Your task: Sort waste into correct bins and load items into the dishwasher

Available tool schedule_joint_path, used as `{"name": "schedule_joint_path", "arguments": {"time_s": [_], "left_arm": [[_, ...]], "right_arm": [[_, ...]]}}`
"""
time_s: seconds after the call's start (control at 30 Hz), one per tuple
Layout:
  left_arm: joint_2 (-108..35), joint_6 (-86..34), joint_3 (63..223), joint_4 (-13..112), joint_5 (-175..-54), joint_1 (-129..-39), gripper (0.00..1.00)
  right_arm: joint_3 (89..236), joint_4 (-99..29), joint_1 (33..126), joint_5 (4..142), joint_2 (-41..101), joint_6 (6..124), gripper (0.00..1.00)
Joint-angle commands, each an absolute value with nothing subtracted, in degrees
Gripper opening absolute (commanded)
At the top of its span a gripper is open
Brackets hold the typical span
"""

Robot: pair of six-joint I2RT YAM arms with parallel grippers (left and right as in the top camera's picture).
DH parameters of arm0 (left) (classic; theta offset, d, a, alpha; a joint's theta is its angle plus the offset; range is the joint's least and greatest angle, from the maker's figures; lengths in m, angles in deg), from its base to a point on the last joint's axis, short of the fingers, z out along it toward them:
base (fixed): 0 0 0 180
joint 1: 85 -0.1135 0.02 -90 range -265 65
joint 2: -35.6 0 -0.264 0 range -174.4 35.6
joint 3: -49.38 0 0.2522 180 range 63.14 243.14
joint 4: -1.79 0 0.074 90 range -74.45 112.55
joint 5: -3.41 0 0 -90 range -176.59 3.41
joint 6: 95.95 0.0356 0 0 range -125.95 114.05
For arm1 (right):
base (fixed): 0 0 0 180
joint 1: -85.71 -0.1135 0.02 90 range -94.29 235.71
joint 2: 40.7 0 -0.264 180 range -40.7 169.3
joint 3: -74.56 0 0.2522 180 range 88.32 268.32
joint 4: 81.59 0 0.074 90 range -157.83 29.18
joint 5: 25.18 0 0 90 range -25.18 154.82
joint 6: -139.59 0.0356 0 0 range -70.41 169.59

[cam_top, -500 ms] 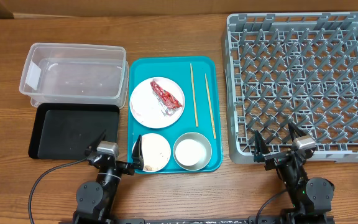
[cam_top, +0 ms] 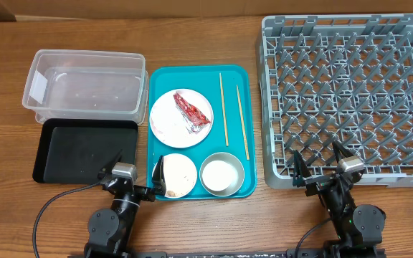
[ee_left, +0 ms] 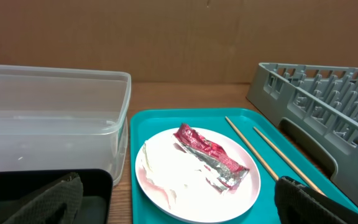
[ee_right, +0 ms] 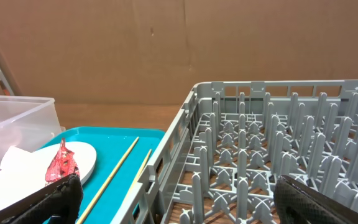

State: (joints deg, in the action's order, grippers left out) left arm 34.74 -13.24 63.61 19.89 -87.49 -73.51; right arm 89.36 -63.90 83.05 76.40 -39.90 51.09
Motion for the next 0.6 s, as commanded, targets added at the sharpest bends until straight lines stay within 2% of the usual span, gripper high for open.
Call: {"name": "schedule_joint_path", "arguments": {"time_s": [0.0,0.47,0.57], "left_arm": [[35.22,-13.22,63.42,19.98,-87.89,-73.78,1.00],[35.22,-13.22,63.42,19.96,-87.89,-73.78,1.00],[35.22,-10.64,63.42,19.04,-83.84,-73.78,1.00]], "right_arm": [[88.79,-64.21,83.21,76.05,-40.43,51.50,1.00],[88.79,-64.21,83.21,76.05,-40.43,51.50,1.00],[88.79,-64.21,83.21,76.05,-40.43,51.52,1.00]]}}
